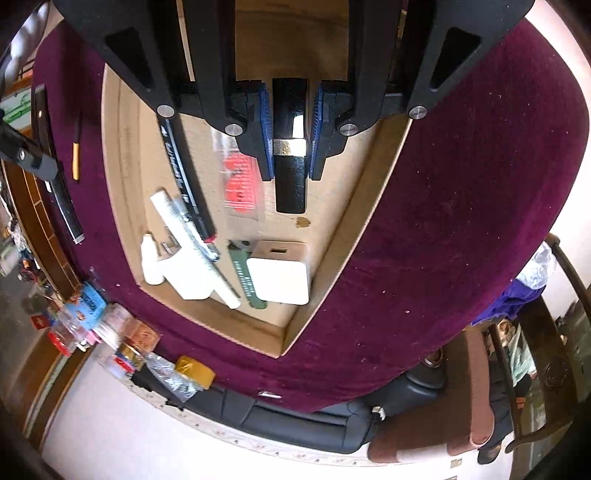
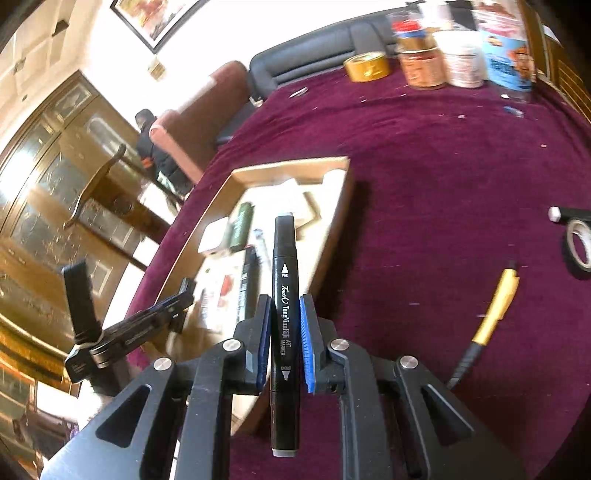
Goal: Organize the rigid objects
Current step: 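Open the left tool to drop the lipstick while the right tool lowers the marker into the box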
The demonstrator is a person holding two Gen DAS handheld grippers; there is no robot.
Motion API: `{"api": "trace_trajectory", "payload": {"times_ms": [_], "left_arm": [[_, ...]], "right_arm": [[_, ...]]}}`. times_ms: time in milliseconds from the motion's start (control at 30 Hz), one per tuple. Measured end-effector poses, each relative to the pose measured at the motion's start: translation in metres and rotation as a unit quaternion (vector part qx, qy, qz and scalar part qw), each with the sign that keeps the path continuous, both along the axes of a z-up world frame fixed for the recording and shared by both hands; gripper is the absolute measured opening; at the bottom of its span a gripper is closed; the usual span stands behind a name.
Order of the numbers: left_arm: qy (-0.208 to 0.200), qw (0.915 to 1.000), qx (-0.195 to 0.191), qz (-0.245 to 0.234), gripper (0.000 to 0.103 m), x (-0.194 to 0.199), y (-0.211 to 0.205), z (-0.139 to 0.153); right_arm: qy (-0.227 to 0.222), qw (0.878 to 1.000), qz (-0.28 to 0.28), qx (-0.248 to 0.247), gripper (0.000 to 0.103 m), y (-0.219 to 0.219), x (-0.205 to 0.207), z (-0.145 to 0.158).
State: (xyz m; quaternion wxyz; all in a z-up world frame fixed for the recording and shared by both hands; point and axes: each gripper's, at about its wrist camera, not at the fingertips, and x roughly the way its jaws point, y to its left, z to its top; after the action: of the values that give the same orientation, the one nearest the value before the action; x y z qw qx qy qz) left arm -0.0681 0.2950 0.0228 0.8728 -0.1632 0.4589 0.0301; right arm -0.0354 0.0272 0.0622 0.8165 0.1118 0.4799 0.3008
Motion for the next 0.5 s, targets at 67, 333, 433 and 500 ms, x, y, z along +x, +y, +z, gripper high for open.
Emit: {"api": "trace_trajectory", "payload": {"times_ms": [67, 333, 433, 500], "left_arm": [[-0.004, 1.0000, -0.007, 0.002, 0.022, -0.003, 0.002, 0.002], [-0.059, 0.9978, -0.023, 0.017, 0.039, -0.035, 0.010, 0.026], [-0.074, 0.9965, -0.031, 0.026, 0.041, -0.047, 0.014, 0.031], [-0.076, 0.9957, -0.043, 0.032, 0.042, -0.053, 0.016, 0.033]], "right_arm": [[0.003, 1.000, 0.008, -0.007, 0.013, 0.011, 0.001, -0.004], [0.030, 0.998, 0.028, -0.046, 0.013, 0.056, 0.008, -0.032], [0.036, 0.996, 0.027, -0.071, 0.013, 0.070, 0.011, -0.042], [0.036, 0.995, 0.028, -0.085, 0.013, 0.080, 0.013, -0.046]]}}
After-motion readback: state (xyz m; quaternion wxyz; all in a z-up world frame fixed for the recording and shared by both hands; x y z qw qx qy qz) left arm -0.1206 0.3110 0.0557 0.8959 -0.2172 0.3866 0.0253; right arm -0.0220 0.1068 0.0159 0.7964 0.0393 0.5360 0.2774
